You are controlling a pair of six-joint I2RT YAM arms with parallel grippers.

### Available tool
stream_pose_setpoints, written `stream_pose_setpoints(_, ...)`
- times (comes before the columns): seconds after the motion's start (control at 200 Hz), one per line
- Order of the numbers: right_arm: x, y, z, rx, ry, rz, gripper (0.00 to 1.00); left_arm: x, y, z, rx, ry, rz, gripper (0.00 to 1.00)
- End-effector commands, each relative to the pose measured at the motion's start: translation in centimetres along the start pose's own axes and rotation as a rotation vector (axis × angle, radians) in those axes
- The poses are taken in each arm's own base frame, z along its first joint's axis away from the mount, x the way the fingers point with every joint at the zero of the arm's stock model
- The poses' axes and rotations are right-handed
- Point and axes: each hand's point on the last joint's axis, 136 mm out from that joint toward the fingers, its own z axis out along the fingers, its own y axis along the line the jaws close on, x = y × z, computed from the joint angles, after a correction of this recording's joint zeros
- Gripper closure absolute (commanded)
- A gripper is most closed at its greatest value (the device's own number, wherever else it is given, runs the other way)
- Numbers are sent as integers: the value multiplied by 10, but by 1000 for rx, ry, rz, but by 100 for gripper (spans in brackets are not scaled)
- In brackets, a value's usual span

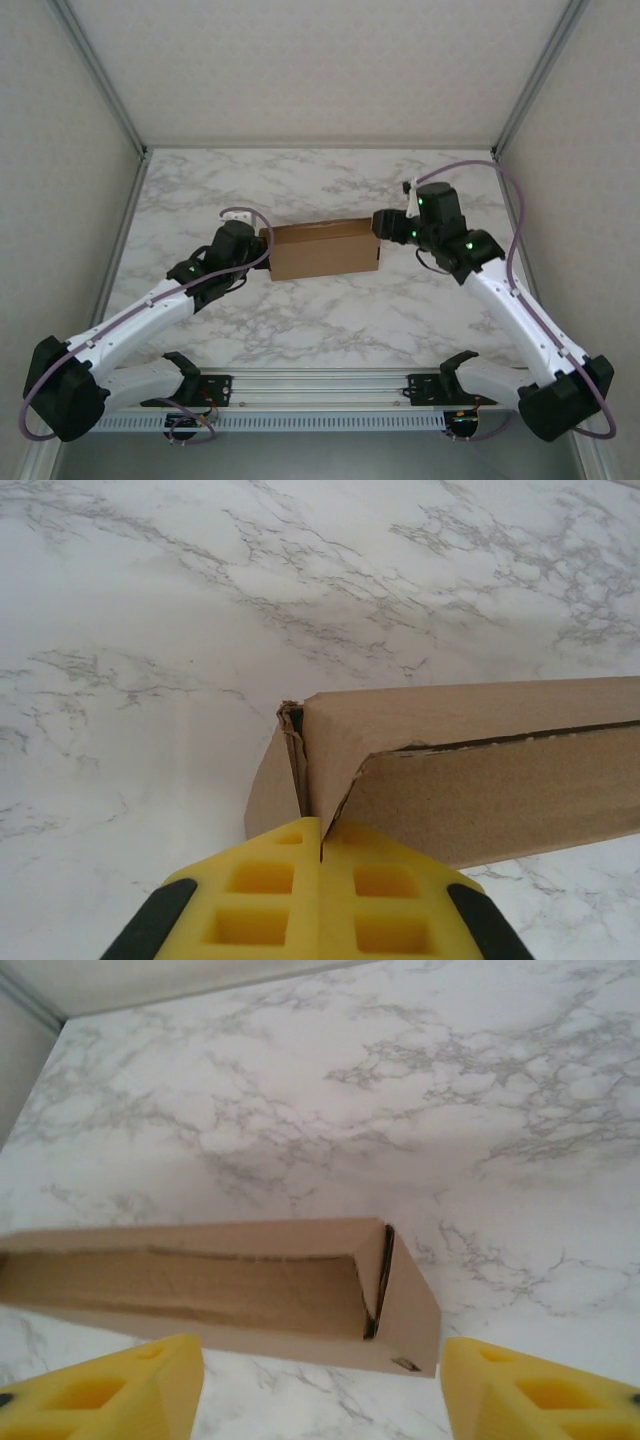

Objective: Fold the paper box

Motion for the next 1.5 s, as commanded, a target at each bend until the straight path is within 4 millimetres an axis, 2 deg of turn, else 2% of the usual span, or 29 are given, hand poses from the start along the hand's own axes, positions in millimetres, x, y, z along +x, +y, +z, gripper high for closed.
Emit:
stream_pose_setpoints(0.0,-6,-3,8,40,61,142,42,25,20,4,-93,103,71,99)
stream_pose_setpoints(0.27,1,-22,36,148,93,187,46,26,5,2,-67,90,134,98)
stream_pose_setpoints(0.366,13,-27,45,155,123,193,48,27,3,2,-80,88,154,98)
stream_pose_setpoints(0.661,62,-40,60,139,188,213,63,28,3,0,-79,76,143,96)
stream_pose_setpoints(0.706,66,-42,62,143,199,210,63,27,3,-1,-75,71,142,93)
stream_pose_setpoints(0.826,66,-43,59,149,194,206,63,21,-4,-8,-33,53,134,75)
stream_pose_setpoints(0.906,62,-43,56,151,180,205,63,12,-10,-20,7,24,124,62)
stream_pose_setpoints(0.981,59,-42,53,155,173,202,63,3,-16,-34,55,-3,115,54)
stream_pose_setpoints(1.117,58,-43,53,161,169,207,63,-8,-36,-59,193,-29,94,50)
stream_pose_setpoints(1.237,57,-42,52,156,165,215,62,-22,-41,-72,251,-59,1,50)
stream_pose_setpoints(1.377,57,-42,52,156,166,214,62,-35,-30,-65,249,-61,-167,38)
stream_pose_setpoints(1.497,58,-42,52,155,168,213,62,-38,-27,-48,284,-25,-259,37)
